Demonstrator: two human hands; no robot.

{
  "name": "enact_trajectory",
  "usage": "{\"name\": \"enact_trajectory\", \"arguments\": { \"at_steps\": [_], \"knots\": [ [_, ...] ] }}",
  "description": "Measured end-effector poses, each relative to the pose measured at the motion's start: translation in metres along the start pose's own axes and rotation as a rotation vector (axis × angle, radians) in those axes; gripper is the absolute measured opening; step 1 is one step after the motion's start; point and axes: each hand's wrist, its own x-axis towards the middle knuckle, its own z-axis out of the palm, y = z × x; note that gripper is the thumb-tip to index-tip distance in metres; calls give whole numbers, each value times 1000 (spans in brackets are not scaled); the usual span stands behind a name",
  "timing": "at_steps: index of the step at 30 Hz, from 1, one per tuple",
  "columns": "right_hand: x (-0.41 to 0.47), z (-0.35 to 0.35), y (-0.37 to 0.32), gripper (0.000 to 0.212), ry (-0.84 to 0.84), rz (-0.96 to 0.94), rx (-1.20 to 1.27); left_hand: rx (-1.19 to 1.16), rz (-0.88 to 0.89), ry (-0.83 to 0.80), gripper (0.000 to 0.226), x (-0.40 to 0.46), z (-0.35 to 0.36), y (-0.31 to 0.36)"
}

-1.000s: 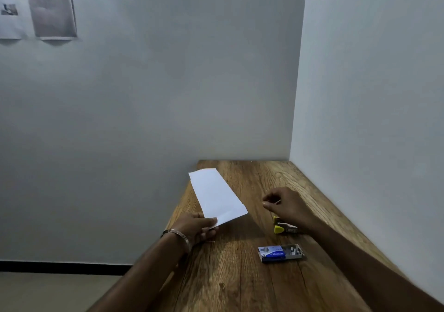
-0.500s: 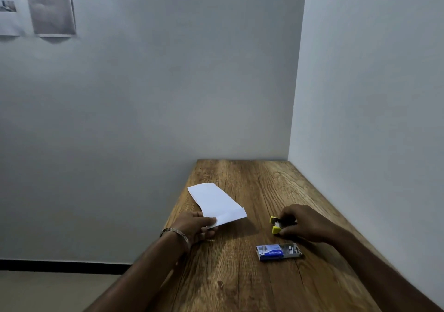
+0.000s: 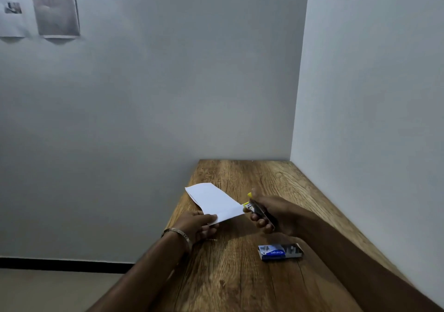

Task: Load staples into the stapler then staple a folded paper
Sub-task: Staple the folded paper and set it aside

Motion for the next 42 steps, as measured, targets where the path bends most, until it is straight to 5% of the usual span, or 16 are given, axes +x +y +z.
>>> {"name": "enact_trajectory", "arguments": {
  "at_steps": [13, 42],
  "knots": [
    [20, 25, 15, 51, -42, 101, 153, -89, -14, -39, 36, 1, -2, 1],
    [32, 41, 18, 37, 193, 82, 291, -42, -13, -40, 36, 3, -3, -1]
  ]
}}
